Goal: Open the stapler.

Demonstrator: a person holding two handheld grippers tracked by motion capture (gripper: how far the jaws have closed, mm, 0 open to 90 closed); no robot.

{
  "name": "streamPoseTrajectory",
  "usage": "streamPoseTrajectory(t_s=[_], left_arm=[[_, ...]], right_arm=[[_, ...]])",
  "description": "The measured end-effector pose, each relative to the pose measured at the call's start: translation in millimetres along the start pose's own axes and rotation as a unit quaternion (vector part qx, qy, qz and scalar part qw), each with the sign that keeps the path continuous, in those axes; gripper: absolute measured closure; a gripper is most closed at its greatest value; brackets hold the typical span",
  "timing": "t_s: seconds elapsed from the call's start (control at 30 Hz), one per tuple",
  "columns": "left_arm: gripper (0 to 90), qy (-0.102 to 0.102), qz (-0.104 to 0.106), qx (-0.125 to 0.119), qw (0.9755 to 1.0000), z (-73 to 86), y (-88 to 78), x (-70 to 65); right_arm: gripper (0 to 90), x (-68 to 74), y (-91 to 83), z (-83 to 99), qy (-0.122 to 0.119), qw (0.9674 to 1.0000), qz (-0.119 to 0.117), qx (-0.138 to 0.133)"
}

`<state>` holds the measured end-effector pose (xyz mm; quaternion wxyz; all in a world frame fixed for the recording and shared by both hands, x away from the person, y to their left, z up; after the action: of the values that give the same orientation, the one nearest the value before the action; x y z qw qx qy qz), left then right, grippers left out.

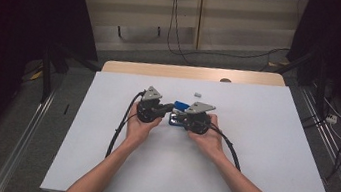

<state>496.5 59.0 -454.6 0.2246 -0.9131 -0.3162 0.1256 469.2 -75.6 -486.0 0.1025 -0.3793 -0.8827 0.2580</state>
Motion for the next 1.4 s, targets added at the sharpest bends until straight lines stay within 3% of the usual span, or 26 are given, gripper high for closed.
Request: streamPoseTrajectory(t_s=[0.37, 0.6, 0.7, 0.77, 0.9, 1.23, 1.4], left_arm=[[90.0, -0.001, 0.003, -0.005, 1.0000, -3.7, -1.0, -1.8], [90.0, 0.001, 0.004, -0.006, 1.0000, -4.1, -0.7, -1.0], [90.0, -0.011, 0.014, -0.008, 0.9998, -3.1, -0.5, 0.6], [90.0, -0.009, 0.010, -0.003, 0.9999, -2.3, 0.0, 0.6], [90.0, -0.024, -0.003, 0.011, 0.9996, 3.1, 2.3, 6.1], [90.0, 0.001, 0.008, 0.021, 0.9997, 6.7, 10.2, -1.1], [90.0, -0.005, 0.013, 0.020, 0.9997, 7.6, 10.8, 0.5]], right_arm=[[90.0, 2.6, -5.9, -6.9, 0.005, 0.9994, 0.010, -0.031], [90.0, 3.0, -3.0, -7.5, 0.000, 0.9989, 0.034, -0.031], [90.0, 1.4, -3.2, -8.5, -0.007, 0.9981, 0.047, -0.039], [90.0, 2.6, -3.0, -9.1, -0.011, 0.9977, 0.050, -0.043], [90.0, 3.6, -2.4, -9.4, -0.008, 0.9975, 0.053, -0.045], [90.0, 2.8, -3.3, -8.9, -0.002, 0.9975, 0.053, -0.048], [90.0, 2.0, -4.1, -9.5, -0.003, 0.9972, 0.056, -0.048]])
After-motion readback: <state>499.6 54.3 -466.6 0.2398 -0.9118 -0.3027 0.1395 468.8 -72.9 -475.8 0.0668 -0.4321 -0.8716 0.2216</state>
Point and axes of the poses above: each handheld gripper's, and its own axes: y roughly forward along the jaws, z roughly out of its underside, x roughly to its left, the point moved 5 cm from there along y, roughly forward along the jaws
